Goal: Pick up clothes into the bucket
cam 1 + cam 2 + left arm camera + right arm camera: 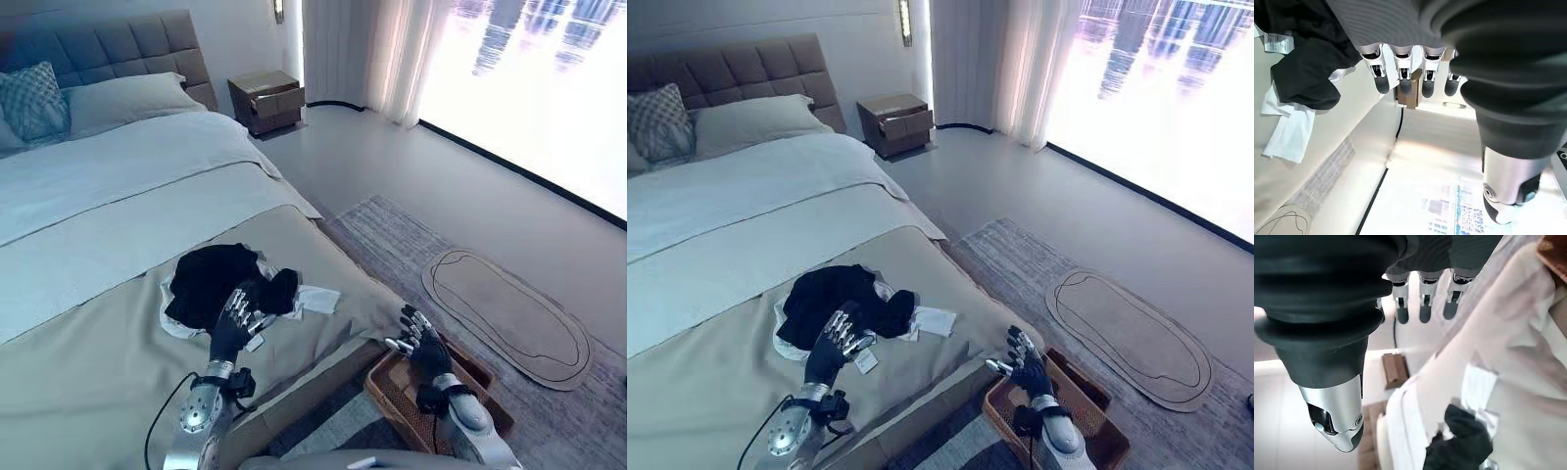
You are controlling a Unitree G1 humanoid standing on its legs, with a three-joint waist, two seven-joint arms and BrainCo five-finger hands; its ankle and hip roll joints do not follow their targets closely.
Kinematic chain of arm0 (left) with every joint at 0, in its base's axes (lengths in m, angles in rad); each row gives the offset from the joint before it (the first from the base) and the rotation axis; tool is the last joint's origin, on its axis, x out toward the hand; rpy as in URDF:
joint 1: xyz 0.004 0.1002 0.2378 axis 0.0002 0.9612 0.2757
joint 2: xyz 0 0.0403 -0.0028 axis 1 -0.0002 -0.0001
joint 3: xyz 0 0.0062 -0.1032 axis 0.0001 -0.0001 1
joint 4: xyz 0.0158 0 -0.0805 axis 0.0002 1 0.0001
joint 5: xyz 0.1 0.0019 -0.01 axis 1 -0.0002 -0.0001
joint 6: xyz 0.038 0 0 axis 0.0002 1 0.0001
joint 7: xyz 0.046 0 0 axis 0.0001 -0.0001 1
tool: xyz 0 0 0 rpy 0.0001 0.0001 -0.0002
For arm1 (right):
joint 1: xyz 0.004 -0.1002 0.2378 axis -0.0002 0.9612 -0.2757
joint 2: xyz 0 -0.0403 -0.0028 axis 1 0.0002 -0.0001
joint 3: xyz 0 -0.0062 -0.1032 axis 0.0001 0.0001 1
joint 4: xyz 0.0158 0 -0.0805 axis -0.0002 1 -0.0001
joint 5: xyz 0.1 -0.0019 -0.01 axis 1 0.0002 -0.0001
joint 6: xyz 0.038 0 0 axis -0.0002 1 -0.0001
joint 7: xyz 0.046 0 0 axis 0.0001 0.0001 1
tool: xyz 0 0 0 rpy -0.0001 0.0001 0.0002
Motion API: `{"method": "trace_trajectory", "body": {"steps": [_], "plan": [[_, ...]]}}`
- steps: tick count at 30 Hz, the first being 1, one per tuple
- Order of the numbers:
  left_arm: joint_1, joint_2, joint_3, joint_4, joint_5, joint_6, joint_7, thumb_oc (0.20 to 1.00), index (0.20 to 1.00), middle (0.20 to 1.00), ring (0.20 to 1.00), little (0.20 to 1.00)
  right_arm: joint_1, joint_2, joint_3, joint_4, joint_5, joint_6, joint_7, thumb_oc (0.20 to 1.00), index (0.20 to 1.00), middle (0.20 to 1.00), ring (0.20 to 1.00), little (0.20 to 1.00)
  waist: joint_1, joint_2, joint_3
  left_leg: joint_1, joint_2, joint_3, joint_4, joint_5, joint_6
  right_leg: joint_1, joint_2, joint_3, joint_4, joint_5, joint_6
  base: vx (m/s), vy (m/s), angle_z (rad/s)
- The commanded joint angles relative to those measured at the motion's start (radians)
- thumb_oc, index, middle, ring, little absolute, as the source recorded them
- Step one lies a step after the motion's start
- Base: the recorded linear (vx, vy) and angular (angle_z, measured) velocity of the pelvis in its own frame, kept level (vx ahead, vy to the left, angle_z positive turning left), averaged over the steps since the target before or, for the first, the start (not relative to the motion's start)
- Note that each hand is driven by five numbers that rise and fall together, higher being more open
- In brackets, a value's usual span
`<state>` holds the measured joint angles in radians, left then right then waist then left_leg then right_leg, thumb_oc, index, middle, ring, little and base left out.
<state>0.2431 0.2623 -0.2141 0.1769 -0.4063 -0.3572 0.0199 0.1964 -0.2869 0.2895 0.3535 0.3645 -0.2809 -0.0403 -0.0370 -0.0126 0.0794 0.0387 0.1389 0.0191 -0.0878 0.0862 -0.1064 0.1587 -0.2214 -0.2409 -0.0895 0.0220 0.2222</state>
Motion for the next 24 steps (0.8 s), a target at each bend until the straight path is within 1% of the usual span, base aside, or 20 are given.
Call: {"method": "trace_trajectory", "body": {"steps": [1,12,17,18,24], "plan": [[-0.053,0.052,0.012,-0.061,0.003,-0.044,-0.008,1.0,1.0,1.0,1.0,1.0,-0.061,0.023,-0.004,-0.067,-0.004,-0.057,0.008,1.0,1.0,1.0,1.0,1.0,0.014,-0.052,0.014,0.023,-0.027,0.041,0.014,-0.046,0.029,-0.106,0.023,-0.011,0.026,0.094,-0.038,-0.13,-0.012,1.0],[-0.042,0.044,0.028,-0.05,0.003,-0.039,0.005,1.0,1.0,1.0,1.0,1.0,-0.055,0.024,-0.006,-0.07,0.001,-0.053,0.008,1.0,1.0,1.0,1.0,1.0,0.017,-0.053,0.018,0.017,-0.029,0.037,0.015,-0.045,0.031,-0.109,0.022,-0.012,0.024,0.096,-0.037,0.0,0.0,0.0],[-0.031,0.066,0.04,-0.05,0.073,-0.041,0.018,1.0,1.0,1.0,1.0,1.0,-0.037,0.017,-0.017,-0.085,-0.01,-0.052,0.01,1.0,1.0,1.0,1.0,1.0,0.021,-0.053,0.026,0.01,-0.033,0.033,0.019,-0.045,0.032,-0.113,0.019,-0.013,0.026,0.096,-0.035,0.0,0.0,0.0],[-0.034,0.077,0.048,-0.039,0.111,-0.047,0.031,1.0,1.0,1.0,1.0,1.0,-0.03,0.013,-0.024,-0.091,-0.015,-0.053,0.013,1.0,1.0,1.0,1.0,1.0,0.023,-0.053,0.031,0.002,-0.036,0.031,0.024,-0.046,0.032,-0.118,0.017,-0.014,0.029,0.096,-0.033,0.0,0.0,0.0],[-0.044,0.091,0.067,-0.019,0.144,-0.053,0.059,1.0,1.0,1.0,1.0,1.0,-0.028,-0.009,-0.027,-0.102,-0.028,-0.05,0.029,1.0,1.0,1.0,1.0,1.0,0.032,-0.065,0.054,-0.04,-0.047,0.021,0.076,-0.066,0.037,-0.142,0.003,-0.011,0.054,0.09,-0.03,0.0,0.015,0.03]]}}
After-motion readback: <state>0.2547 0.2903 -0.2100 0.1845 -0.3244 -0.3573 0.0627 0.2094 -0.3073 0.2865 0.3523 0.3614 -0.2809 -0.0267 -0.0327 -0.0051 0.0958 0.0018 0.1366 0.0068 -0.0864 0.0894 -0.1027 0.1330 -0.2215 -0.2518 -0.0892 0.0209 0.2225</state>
